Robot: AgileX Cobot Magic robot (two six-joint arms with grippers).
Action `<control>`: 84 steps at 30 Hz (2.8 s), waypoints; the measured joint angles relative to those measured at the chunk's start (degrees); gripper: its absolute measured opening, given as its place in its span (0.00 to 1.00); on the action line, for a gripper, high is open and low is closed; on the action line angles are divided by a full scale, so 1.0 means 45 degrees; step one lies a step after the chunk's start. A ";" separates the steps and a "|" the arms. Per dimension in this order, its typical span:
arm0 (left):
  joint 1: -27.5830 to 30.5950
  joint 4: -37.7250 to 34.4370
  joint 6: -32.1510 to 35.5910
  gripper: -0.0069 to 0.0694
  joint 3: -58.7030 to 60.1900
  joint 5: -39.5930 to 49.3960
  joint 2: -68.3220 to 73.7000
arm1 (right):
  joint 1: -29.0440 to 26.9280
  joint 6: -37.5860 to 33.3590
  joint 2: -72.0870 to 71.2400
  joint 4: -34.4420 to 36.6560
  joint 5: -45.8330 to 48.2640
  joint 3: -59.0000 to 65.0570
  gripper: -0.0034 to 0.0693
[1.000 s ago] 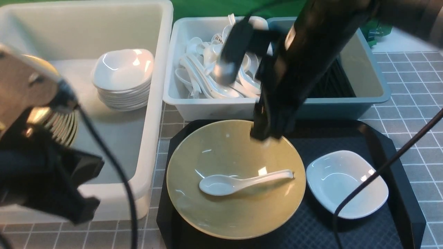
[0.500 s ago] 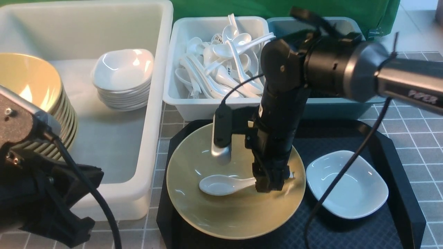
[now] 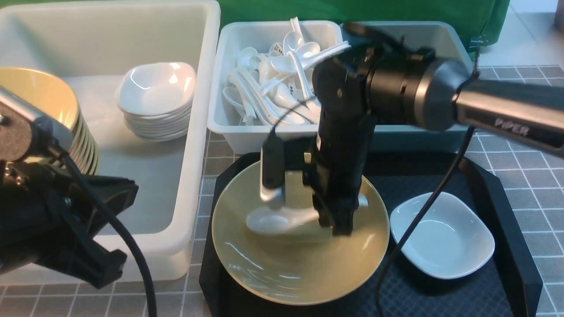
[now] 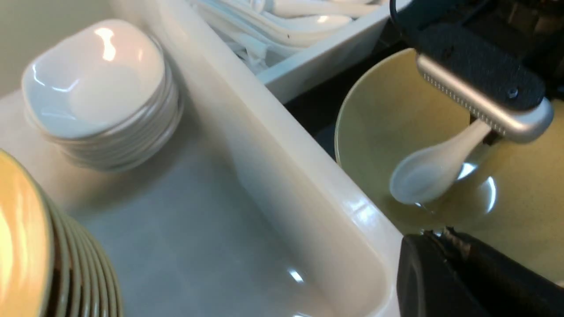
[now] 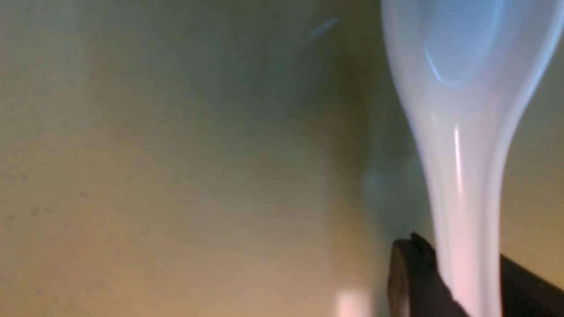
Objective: On grey table put chopsticks spoon bowls plates into blue grey white boxes.
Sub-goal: 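Reach down and grasp the white spoon resting in the bowl with the right gripper, then place the white spoon into the bin of spoons with the right gripper, then grasp the large bowl on the tray by its rim, then place the tan bowl onto the bowl stack in the left bin with the left gripper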
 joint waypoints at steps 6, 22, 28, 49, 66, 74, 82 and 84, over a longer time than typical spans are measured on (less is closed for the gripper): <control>0.0000 0.0327 -0.0454 0.08 -0.0181 -0.1271 0.1251 | -0.0483 0.0859 -0.0505 -0.0882 0.0101 -0.2458 0.23; 0.2582 -0.0662 0.0591 0.08 -0.6686 0.0263 0.7394 | -0.2358 0.8198 0.2597 -0.1069 -1.0564 -0.4526 0.41; 0.2594 -0.1358 0.0804 0.08 -0.6738 0.0540 0.7708 | -0.2495 0.9430 0.3176 -0.1069 -1.0536 -0.4508 0.74; 0.0688 -0.3386 0.4584 0.72 -1.0420 0.4342 1.1815 | -0.2485 0.6942 -0.1384 -0.0488 0.0403 -0.5938 0.21; -0.0077 -0.1775 0.4424 0.78 -1.1547 0.4193 1.6877 | -0.2485 0.6894 -0.7668 -0.0170 0.0252 0.2128 0.10; -0.0077 -0.2230 0.3550 0.28 -1.1747 0.5365 1.6525 | -0.2485 0.6894 -0.7974 -0.0155 -0.0507 0.2977 0.10; 0.0472 -0.2605 0.3307 0.10 -1.2096 0.5991 1.4153 | -0.2198 0.6531 -0.7974 0.0793 -0.1288 0.2960 0.11; 0.1215 -0.3051 0.3307 0.10 -1.2096 0.6333 1.3028 | -0.1517 0.6249 -0.7974 0.0957 -0.1409 0.2737 0.11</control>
